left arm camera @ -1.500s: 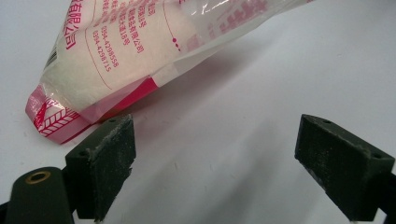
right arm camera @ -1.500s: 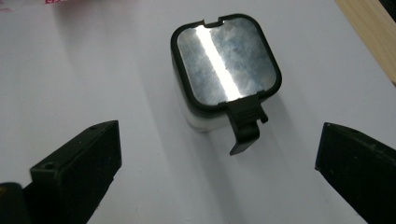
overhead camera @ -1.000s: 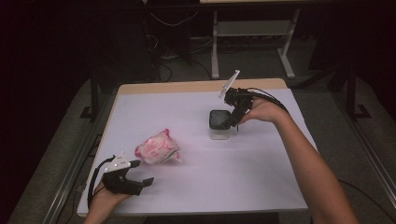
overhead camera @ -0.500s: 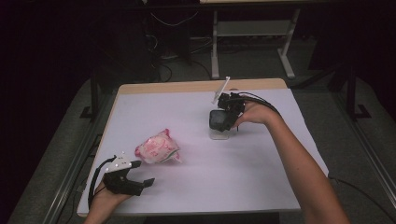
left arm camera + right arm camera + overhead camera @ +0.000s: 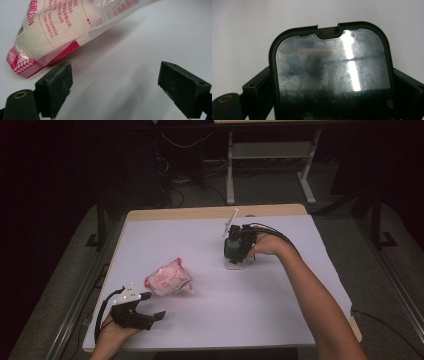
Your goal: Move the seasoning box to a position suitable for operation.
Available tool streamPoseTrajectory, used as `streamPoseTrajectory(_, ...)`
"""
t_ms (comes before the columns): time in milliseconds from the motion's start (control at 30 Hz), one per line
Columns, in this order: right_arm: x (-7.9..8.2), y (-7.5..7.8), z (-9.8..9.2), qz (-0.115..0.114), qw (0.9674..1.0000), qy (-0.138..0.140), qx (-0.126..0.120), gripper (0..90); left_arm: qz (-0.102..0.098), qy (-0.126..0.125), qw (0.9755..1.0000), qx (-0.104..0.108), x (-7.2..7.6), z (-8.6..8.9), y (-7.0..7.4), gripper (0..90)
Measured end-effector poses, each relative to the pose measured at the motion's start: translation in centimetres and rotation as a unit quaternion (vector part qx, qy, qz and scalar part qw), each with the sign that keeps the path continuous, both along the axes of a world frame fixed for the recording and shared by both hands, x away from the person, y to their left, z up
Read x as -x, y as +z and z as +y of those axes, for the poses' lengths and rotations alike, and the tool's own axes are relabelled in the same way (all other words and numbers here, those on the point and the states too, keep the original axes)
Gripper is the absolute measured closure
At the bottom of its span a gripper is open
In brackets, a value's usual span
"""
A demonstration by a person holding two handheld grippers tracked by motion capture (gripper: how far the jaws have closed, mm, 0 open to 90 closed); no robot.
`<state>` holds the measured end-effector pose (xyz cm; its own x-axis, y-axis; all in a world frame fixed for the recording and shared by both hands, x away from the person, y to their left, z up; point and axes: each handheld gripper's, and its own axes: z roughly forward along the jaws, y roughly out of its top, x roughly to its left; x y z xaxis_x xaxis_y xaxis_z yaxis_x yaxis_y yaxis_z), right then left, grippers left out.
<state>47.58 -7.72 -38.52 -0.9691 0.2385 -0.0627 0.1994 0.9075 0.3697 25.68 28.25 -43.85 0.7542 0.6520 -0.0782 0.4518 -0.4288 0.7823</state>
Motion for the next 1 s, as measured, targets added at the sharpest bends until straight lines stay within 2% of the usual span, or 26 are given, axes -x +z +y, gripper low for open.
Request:
streamPoseTrajectory(133, 0.0, 0.0, 0.0, 0.001, 1.0000, 0.002, -0.001, 10.1, 0.000, -0.001, 1.0000, 0.000, 0.0, 0.0, 0.0, 12.1)
streamPoseTrajectory(267, 0.0, 0.3, -0.3, 0.012, 0.9999, 0.005, -0.005, 13.2, 0.001, 0.000, 1.0000, 0.000, 0.0, 0.0, 0.0, 12.1)
streamPoseTrajectory(367, -0.1, 0.4, -0.6, 0.022, 0.9997, -0.002, -0.007, 14.1, 0.001, -0.001, 1.0000, -0.001, 0.0, 0.0, 0.0, 12.1)
streamPoseTrajectory(533, -0.1, 0.4, -0.7, 0.026, 0.9996, -0.010, -0.005, 14.4, 0.001, -0.001, 1.0000, 0.000, 0.0, 0.0, 0.0, 12.1)
streamPoseTrajectory(733, -0.1, 0.8, -1.2, 0.036, 0.9988, -0.033, 0.000, 14.8, 0.003, 0.000, 1.0000, 0.002, 0.0, 0.0, -0.1, 12.2)
streamPoseTrajectory(1000, 0.4, 1.9, -2.0, 0.037, 0.9986, -0.038, -0.002, 15.0, 0.004, -0.001, 1.0000, 0.001, 0.0, -0.1, -0.1, 12.2)
